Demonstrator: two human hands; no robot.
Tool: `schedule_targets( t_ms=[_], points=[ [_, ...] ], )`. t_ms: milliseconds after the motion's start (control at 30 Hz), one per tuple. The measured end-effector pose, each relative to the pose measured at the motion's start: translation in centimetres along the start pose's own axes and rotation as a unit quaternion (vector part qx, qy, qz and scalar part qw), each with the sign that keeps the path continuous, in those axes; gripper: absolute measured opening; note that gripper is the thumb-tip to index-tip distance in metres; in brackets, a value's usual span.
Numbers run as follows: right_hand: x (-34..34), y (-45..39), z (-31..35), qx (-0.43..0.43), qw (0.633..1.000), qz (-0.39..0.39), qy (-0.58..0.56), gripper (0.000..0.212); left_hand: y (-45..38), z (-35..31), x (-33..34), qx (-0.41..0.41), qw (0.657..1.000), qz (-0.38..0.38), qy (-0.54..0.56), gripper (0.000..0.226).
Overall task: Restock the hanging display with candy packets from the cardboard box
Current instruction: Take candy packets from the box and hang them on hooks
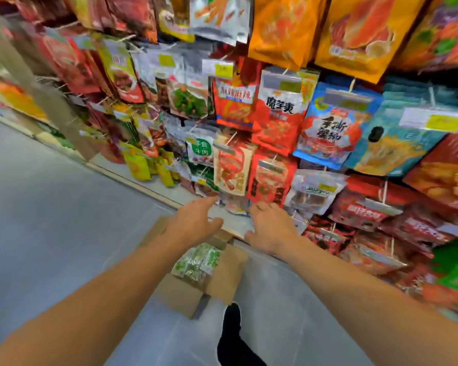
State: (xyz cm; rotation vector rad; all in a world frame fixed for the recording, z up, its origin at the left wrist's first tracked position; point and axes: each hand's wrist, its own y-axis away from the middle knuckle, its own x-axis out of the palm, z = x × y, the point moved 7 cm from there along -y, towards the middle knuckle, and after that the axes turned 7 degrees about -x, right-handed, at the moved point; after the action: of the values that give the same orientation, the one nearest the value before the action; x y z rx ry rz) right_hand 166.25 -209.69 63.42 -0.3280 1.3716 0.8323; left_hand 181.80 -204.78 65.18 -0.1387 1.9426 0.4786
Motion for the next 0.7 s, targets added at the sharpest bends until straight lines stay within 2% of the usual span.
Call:
schedule_targets(
  t_ms=[200, 400, 700],
  points=[
    [7.2, -9.6, 0.4, 0.016, 0.993, 0.102, -0.064, 0.054, -7.1, 8.1, 4.5, -0.043, 0.996, 0.077, 0.011, 0.062],
    [13.0, -16.3, 1.3, 0.025, 0.976, 0.176, -0.123, 0.059, -12.1, 15.1, 8.9, -0.144, 0.981, 0.115, 0.052, 0.063],
    [24.3, -23.4, 1.8, 0.088, 0.945, 0.249, -0.192, 0.047, -19.6, 26.0, 17.1, -0.214, 0.953, 0.195, 0.085, 0.060]
  ],
)
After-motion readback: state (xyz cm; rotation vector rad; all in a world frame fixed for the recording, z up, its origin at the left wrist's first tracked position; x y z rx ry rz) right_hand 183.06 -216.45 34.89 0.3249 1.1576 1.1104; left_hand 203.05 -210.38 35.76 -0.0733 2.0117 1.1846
